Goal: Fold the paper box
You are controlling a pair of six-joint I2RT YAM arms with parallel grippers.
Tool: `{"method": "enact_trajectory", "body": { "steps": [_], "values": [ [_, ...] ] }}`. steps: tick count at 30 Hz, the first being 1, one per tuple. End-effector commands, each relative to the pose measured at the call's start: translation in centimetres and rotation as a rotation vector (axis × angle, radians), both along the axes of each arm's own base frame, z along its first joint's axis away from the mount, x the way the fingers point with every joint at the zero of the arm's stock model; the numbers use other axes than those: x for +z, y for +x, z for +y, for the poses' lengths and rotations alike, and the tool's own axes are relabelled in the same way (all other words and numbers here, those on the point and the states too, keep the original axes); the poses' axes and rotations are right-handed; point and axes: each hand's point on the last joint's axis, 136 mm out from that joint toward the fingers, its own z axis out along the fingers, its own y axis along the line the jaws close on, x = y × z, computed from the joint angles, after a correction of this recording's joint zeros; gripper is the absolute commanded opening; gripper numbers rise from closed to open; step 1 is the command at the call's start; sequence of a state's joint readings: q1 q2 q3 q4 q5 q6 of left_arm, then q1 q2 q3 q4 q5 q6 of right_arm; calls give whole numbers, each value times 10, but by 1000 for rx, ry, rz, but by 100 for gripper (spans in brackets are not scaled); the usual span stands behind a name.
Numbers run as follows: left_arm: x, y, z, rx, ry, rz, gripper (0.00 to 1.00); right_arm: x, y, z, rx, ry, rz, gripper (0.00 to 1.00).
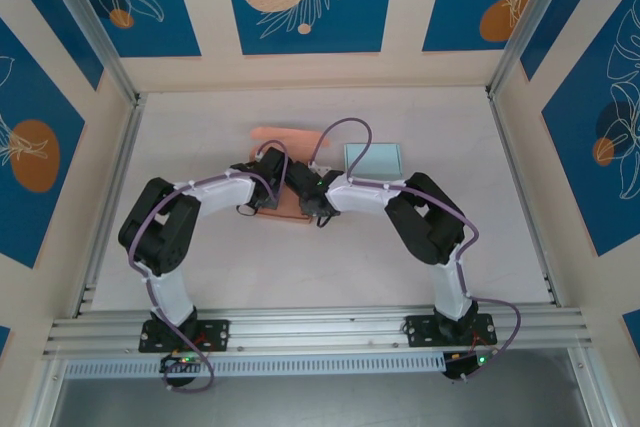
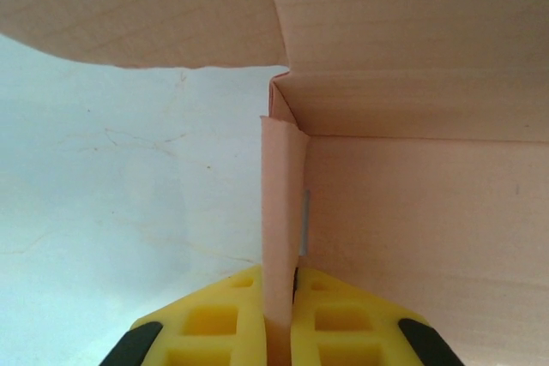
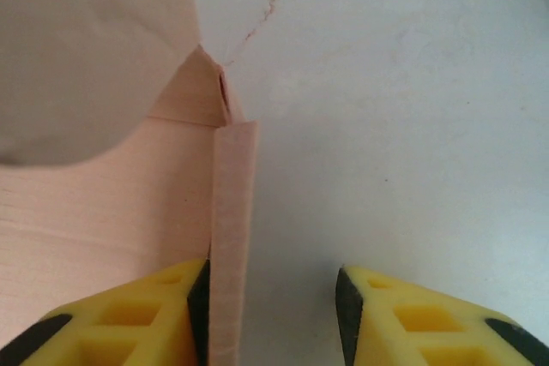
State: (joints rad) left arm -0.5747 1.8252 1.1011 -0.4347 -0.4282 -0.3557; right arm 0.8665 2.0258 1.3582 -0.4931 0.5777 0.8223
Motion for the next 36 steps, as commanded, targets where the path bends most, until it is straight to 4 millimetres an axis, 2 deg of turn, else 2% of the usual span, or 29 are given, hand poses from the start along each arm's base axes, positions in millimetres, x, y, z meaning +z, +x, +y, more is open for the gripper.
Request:
{"method": "enact_trajectory", "body": {
  "steps": [1, 4, 9, 12, 16, 20, 25, 32, 36],
  "values": [
    [-14, -20, 20, -41, 317, -8, 7, 42, -39, 46, 185, 9, -41, 50],
    [-14, -21, 21, -41, 318, -8, 7, 60, -38, 54, 204, 83, -59, 58],
    [-13, -20, 18, -42, 293, -14, 7, 89, -39, 65, 237, 218, -90, 65],
    [-12, -19, 13, -46, 267, -19, 6, 105, -36, 63, 233, 285, -112, 69],
    [-8, -17, 13, -48, 269, -27, 4, 116, -35, 56, 218, 335, -120, 72],
    [-8, -17, 9, -51, 238, -30, 1, 111, -31, 14, 78, 208, -115, 76],
    [-13, -17, 1, -38, 88, 9, 0, 107, -34, -55, -105, 110, -111, 80],
    [-7, -14, -2, -94, 72, 39, 0, 122, -50, -106, -169, 137, -148, 83],
    [-7, -13, 14, -91, 207, 61, 0, 137, -59, -123, -188, 191, -201, 83]
  ]
}}
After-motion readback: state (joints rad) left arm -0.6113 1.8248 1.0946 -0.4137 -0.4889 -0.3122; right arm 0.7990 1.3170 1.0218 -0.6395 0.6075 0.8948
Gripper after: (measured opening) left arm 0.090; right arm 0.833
